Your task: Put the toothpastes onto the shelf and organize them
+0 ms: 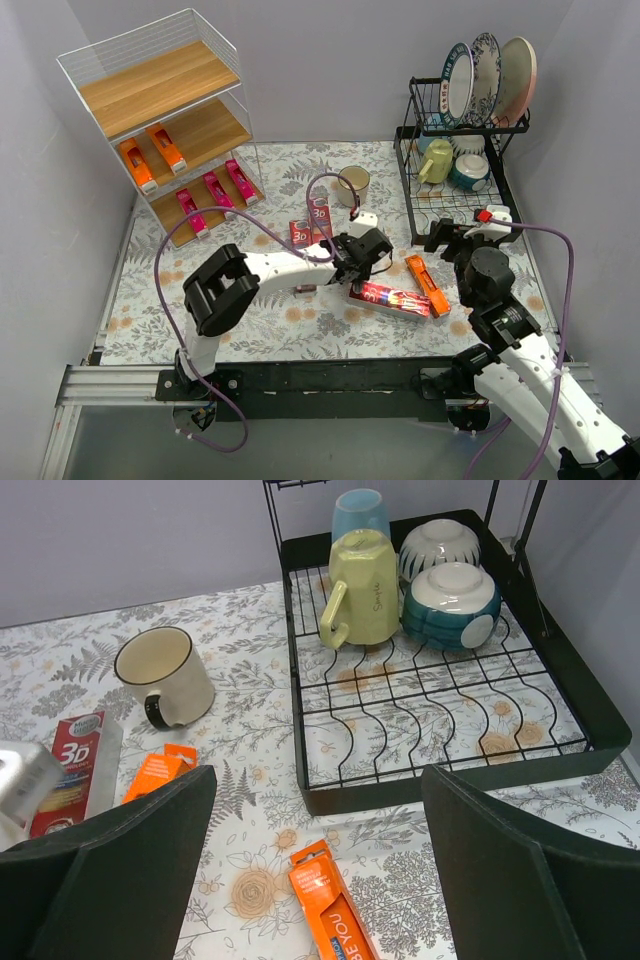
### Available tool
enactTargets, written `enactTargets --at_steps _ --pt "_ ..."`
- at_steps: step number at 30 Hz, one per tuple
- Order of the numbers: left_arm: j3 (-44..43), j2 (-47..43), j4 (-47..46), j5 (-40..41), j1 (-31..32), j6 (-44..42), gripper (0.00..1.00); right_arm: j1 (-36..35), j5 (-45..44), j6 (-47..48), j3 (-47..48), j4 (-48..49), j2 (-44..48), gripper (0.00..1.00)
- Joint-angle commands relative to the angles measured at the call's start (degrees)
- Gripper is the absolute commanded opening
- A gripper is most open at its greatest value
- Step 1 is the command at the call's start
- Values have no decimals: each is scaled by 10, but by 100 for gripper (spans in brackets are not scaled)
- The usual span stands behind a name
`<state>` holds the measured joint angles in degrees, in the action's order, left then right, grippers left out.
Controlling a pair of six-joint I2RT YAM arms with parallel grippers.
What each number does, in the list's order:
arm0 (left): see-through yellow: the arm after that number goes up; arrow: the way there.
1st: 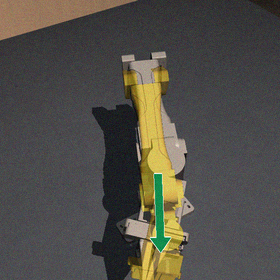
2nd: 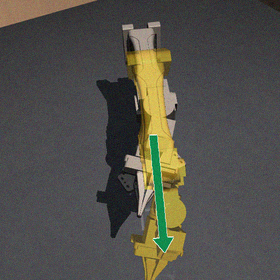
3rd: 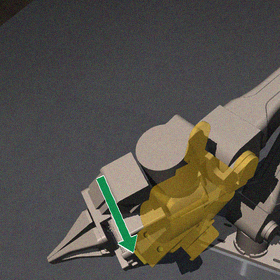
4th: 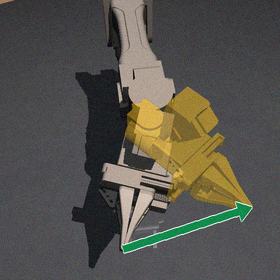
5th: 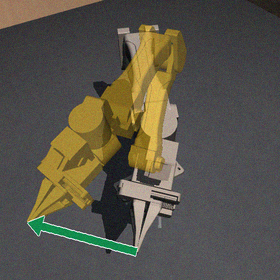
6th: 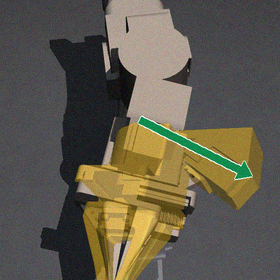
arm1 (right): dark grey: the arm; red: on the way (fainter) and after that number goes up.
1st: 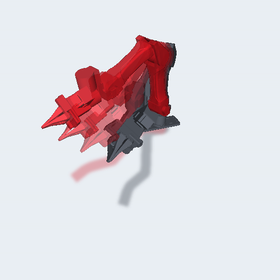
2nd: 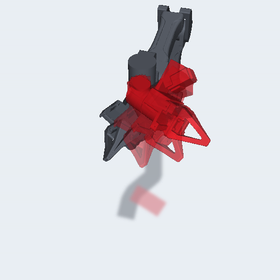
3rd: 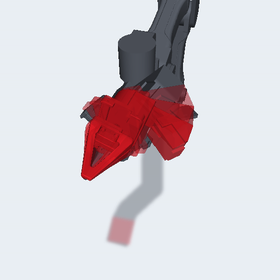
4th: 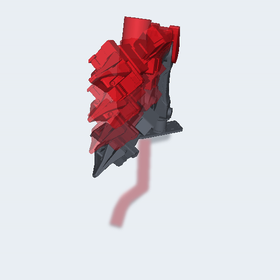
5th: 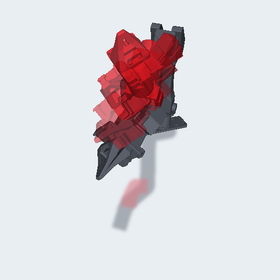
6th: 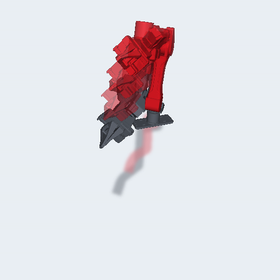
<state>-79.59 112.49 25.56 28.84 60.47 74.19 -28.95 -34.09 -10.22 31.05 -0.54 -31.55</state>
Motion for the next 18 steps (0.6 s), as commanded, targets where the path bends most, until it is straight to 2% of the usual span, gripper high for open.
enactTargets --at_steps 1,9,11,18 --pt "-61 -111 58 60 2 3 34 0 -5 11 11 27 12 92" --pt "-163 -177 207 117 -25 6 32 1 -2 22 38 6 25 92" --pt "-198 -187 261 114 -56 15 32 1 -5 24 40 -16 32 92" --pt "-227 -227 340 79 -176 19 31 0 -14 35 38 -28 50 92"
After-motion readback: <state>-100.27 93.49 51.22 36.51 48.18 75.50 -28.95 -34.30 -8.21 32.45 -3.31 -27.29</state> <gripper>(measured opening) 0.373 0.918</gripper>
